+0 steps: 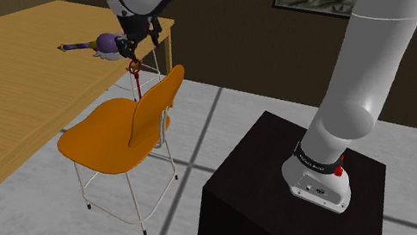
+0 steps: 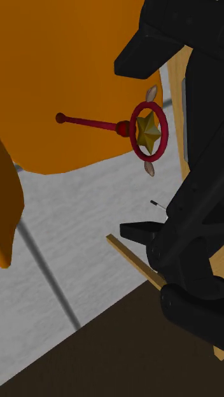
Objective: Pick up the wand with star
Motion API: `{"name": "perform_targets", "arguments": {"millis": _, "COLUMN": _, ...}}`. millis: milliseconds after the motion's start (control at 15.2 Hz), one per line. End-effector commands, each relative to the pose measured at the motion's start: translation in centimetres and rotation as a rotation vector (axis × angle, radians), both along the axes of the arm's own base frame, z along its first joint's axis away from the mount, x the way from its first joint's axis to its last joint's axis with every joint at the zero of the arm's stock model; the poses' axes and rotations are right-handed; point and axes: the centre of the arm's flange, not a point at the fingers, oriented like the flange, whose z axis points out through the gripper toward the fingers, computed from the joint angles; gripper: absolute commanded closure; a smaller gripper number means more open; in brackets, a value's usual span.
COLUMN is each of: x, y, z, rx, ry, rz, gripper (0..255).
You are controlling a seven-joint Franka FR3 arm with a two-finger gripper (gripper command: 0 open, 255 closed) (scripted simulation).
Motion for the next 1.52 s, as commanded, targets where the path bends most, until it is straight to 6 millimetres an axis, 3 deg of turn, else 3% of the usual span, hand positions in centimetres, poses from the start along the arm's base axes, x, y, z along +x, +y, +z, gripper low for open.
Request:
{"name": "perform_targets", "arguments": {"millis": 0, "x": 2.3, "y": 0.9, "z": -1.1, "rx": -0.042, "ry": -0.017, "rz": -0.005, "gripper": 0}}
{"name": "perform_targets", "arguments": {"millis": 264, "x": 6.3, "y": 2.6, "z": -3.1, "rx": -0.11, "ry": -0.043, "rz": -0.012, "gripper": 0}}
{"name": "perform_targets", "arguments": {"millis": 858, "x": 6.3, "y": 2.6, "z": -7.1, "rx": -0.11, "ry": -0.043, "rz": -0.012, "gripper": 0}}
{"name": "perform_targets", "arguments": {"millis": 924, "x": 6.4, "y": 2.6, "z": -7.2, "rx": -0.11, "ry": -0.043, "rz": -0.012, "gripper": 255}}
{"name": "perform_targets", "arguments": {"millis": 1452, "x": 6.4, "y": 2.6, "z": -7.2, "rx": -0.11, "ry": -0.043, "rz": -0.012, "gripper": 255}}
